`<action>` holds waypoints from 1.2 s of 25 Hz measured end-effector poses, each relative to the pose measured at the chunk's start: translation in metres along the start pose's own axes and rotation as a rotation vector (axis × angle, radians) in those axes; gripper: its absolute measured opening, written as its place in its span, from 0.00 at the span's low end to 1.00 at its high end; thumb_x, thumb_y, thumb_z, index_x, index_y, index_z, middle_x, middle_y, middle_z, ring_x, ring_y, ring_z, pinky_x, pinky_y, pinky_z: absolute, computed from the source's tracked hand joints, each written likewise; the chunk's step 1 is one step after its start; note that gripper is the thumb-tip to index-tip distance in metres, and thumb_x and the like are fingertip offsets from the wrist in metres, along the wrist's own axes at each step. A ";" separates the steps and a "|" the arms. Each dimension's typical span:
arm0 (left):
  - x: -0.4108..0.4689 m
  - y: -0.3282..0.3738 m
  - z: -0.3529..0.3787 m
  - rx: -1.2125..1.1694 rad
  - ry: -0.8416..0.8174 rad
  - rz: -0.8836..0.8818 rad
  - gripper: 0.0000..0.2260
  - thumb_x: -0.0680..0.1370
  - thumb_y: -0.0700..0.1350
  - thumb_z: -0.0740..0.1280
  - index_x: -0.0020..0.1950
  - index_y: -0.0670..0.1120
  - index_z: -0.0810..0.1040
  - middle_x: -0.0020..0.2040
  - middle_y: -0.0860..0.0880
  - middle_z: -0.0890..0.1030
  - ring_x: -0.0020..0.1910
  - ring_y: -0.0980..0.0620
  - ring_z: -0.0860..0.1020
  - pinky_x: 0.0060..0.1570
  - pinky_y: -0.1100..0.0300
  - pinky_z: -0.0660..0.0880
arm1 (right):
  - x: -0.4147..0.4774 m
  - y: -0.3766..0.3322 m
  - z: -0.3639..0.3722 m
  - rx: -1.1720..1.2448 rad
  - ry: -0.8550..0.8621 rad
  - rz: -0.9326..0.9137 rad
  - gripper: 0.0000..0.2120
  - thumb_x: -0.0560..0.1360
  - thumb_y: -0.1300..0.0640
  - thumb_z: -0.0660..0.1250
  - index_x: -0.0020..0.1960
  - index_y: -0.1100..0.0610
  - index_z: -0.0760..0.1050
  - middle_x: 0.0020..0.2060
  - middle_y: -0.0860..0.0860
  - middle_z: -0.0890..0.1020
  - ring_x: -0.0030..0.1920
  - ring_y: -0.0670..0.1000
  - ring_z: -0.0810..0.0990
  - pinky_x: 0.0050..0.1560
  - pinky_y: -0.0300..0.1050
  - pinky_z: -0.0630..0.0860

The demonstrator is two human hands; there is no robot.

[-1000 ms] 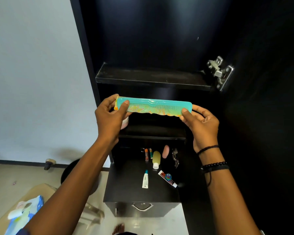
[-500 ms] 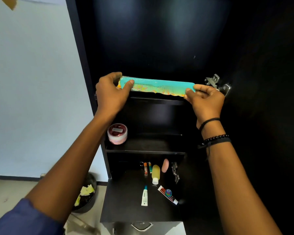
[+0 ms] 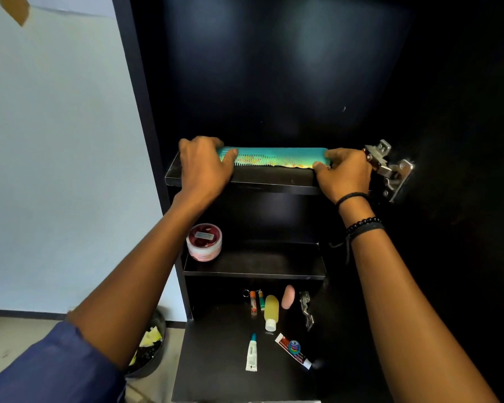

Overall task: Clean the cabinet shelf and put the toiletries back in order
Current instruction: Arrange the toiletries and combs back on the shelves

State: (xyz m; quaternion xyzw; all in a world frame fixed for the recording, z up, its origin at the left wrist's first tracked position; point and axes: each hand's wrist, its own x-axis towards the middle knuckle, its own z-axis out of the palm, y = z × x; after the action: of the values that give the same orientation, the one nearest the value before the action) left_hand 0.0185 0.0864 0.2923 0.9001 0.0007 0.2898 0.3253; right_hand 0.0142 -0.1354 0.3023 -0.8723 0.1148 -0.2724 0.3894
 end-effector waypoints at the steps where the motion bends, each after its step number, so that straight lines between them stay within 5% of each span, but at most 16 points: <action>1: 0.002 -0.001 0.001 0.017 -0.003 -0.001 0.18 0.77 0.53 0.66 0.62 0.43 0.78 0.58 0.42 0.78 0.62 0.43 0.68 0.53 0.55 0.67 | -0.001 0.000 0.001 -0.022 0.008 -0.006 0.17 0.72 0.57 0.70 0.60 0.59 0.78 0.58 0.54 0.81 0.58 0.54 0.79 0.61 0.41 0.73; 9: 0.000 -0.011 0.005 -0.021 0.008 0.119 0.18 0.80 0.55 0.59 0.63 0.47 0.78 0.55 0.46 0.82 0.58 0.43 0.75 0.55 0.53 0.68 | -0.017 0.004 0.001 -0.093 0.044 -0.100 0.16 0.75 0.53 0.68 0.59 0.60 0.78 0.57 0.54 0.81 0.63 0.56 0.74 0.61 0.44 0.71; 19: -0.044 0.001 0.008 -0.122 0.172 0.264 0.20 0.79 0.54 0.61 0.69 0.47 0.72 0.68 0.48 0.72 0.69 0.49 0.66 0.67 0.52 0.66 | -0.065 0.004 -0.008 -0.080 0.024 -0.244 0.23 0.78 0.51 0.63 0.71 0.55 0.66 0.73 0.54 0.64 0.74 0.54 0.57 0.68 0.37 0.57; 23: -0.092 0.000 0.017 -0.139 0.282 0.373 0.17 0.78 0.48 0.65 0.66 0.45 0.74 0.68 0.43 0.70 0.69 0.45 0.65 0.68 0.51 0.65 | -0.112 0.021 0.003 -0.055 0.152 -0.333 0.23 0.76 0.51 0.64 0.70 0.54 0.68 0.70 0.54 0.67 0.70 0.54 0.63 0.68 0.40 0.62; 30: -0.195 -0.052 0.072 -0.214 -0.096 0.355 0.17 0.76 0.41 0.67 0.65 0.42 0.74 0.60 0.41 0.73 0.58 0.47 0.70 0.60 0.58 0.68 | -0.188 0.103 0.060 -0.146 -0.074 -0.105 0.24 0.74 0.51 0.66 0.68 0.53 0.67 0.63 0.53 0.69 0.61 0.54 0.69 0.60 0.47 0.71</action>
State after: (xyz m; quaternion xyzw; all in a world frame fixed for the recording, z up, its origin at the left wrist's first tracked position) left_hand -0.0963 0.0479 0.1157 0.8593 -0.2040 0.2975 0.3625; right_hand -0.1057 -0.0902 0.1204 -0.9127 0.0742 -0.2509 0.3139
